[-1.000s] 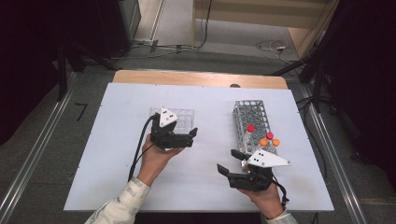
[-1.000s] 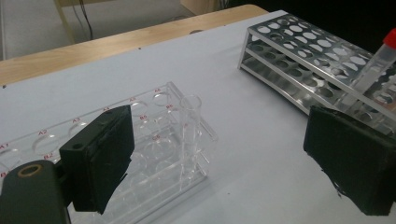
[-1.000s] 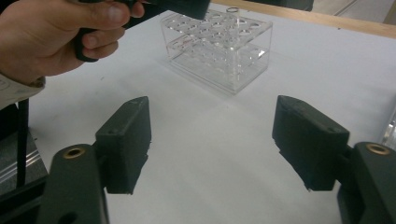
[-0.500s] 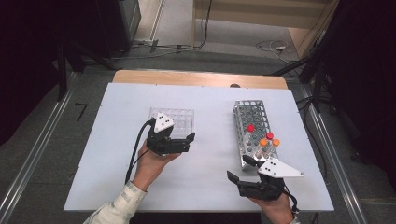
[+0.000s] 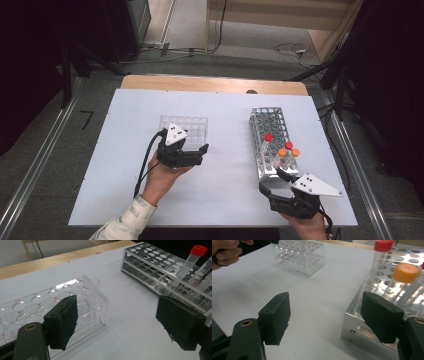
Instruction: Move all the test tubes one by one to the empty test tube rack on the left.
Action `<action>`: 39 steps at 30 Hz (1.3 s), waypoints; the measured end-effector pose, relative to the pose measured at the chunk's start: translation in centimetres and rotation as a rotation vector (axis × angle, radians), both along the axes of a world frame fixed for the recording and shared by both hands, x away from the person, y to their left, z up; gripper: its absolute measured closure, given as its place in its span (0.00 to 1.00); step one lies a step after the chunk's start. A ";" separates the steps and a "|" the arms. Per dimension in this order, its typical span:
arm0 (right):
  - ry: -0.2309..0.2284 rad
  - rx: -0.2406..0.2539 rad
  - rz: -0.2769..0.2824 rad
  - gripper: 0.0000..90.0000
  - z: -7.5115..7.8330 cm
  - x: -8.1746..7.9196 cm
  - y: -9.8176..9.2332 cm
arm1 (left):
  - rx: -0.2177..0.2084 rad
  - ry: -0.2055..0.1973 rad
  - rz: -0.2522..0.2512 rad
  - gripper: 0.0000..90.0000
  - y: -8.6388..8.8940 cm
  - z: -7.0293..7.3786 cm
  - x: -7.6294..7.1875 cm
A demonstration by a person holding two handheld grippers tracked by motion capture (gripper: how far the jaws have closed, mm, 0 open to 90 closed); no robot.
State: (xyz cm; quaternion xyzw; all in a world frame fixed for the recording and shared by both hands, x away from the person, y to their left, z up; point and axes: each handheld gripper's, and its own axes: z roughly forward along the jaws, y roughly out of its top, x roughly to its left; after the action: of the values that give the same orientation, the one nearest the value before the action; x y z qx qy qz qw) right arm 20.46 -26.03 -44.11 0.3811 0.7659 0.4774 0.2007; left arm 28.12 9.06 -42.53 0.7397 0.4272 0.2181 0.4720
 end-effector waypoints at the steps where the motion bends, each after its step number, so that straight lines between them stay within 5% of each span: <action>1: -0.001 0.003 -0.018 0.32 -0.1 0.1 -0.2 | 0.001 0.001 -0.002 0.21 0.0 0.0 0.0; 17: -0.009 -0.006 -0.121 0.58 -1.3 2.0 -0.6 | -0.013 0.012 0.028 0.12 -0.1 -0.1 0.0; 39: -0.003 -0.014 -0.148 0.77 -2.1 3.5 -0.1 | -0.007 0.012 0.010 0.12 -0.5 -0.2 0.0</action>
State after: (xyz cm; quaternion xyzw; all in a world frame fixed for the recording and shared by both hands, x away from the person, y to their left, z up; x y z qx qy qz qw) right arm 23.97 -26.11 -46.23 0.4346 0.7386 0.4563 0.2394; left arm 28.08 8.59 -42.73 0.7374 0.4342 0.2146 0.4709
